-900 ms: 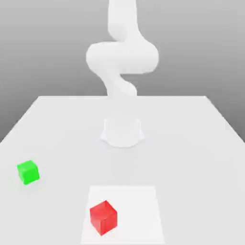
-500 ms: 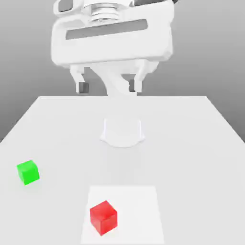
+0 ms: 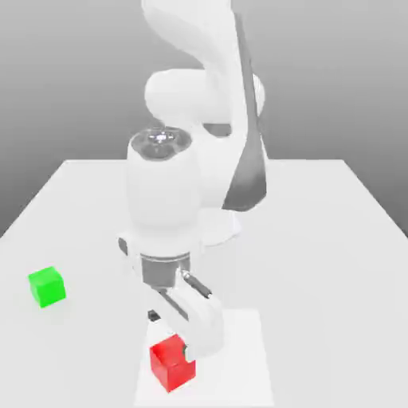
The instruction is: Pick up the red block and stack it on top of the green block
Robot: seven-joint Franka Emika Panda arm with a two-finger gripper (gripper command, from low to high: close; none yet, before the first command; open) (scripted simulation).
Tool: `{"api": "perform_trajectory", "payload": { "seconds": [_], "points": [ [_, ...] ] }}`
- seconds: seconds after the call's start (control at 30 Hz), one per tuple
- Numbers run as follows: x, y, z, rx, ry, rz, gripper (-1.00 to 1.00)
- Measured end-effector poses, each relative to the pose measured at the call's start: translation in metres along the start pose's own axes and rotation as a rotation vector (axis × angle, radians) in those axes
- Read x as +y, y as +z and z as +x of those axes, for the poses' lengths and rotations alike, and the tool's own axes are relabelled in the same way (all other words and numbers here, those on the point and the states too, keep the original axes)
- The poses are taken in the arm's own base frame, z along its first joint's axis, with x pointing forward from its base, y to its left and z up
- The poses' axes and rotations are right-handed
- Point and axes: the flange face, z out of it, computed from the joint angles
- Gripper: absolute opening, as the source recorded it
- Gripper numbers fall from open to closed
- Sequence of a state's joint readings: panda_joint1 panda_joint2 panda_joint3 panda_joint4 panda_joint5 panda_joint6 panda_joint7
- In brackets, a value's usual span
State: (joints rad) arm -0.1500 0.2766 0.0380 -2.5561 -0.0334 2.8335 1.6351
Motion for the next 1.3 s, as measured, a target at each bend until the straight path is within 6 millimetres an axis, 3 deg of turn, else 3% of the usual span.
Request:
{"api": "perform_trajectory", "payload": {
  "seconds": [0.03,0.07,0.3,0.47,0.57,0.67,0.8,0.97,1.07,1.27,1.3],
  "points": [
    [0.001,0.012,0.0,0.0,0.001,-0.001,0.0],
    [0.001,0.019,0.0,0.0,0.001,-0.001,-1.0],
    [0.001,0.019,0.0,0.0,0.001,0.001,-1.0],
    [0.001,-0.033,0.001,0.0,0.002,0.0,-1.0],
    [0.008,-0.048,0.045,0.008,-0.002,0.0,-1.0],
    [0.026,-0.056,0.11,0.014,0.016,-0.001,-1.0],
    [0.062,-0.066,0.184,0.016,0.022,-0.004,-1.0],
    [0.121,-0.075,0.256,0.009,0.015,-0.005,-1.0],
    [0.154,-0.076,0.284,0.002,-0.002,-0.002,-1.0],
    [0.158,-0.022,0.287,-0.001,-0.022,-0.001,-1.0],
    [0.159,-0.016,0.286,0.0,-0.022,-0.001,1.0]
  ]
}}
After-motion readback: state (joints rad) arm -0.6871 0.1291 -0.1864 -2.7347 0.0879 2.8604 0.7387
